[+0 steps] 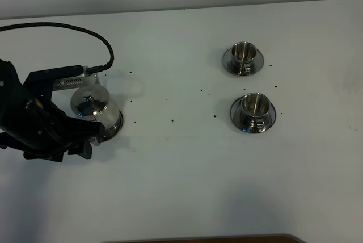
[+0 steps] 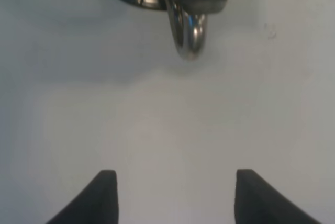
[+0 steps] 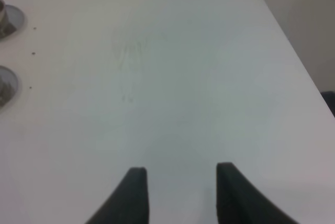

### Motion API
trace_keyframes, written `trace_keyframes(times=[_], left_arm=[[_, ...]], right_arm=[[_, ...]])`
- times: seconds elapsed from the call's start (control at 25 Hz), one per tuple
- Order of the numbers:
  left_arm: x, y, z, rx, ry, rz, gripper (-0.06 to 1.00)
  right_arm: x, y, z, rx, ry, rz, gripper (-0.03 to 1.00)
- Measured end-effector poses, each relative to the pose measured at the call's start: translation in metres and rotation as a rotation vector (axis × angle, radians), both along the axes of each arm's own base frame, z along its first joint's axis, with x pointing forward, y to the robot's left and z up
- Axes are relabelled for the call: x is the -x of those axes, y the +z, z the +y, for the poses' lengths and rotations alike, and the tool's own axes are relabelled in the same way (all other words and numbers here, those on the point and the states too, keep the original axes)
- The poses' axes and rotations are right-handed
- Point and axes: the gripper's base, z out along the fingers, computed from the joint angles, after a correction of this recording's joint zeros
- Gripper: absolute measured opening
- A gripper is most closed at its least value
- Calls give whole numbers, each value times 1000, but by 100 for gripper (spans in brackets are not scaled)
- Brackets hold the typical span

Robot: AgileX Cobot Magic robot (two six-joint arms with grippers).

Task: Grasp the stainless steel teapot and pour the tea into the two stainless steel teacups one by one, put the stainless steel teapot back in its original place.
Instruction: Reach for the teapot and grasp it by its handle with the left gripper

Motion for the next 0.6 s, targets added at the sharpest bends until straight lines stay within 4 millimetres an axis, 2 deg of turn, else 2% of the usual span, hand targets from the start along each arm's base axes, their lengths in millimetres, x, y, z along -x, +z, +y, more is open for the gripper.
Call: trace_keyframes(times=[0.24,0.6], left_arm=[[-6,-1,3,-20,16,-24,55],[-41,-26,-4,-48,7,20,55]], right_arm=[[0,0,0,0,0,0,31],[0,0,0,1,0,0,31]])
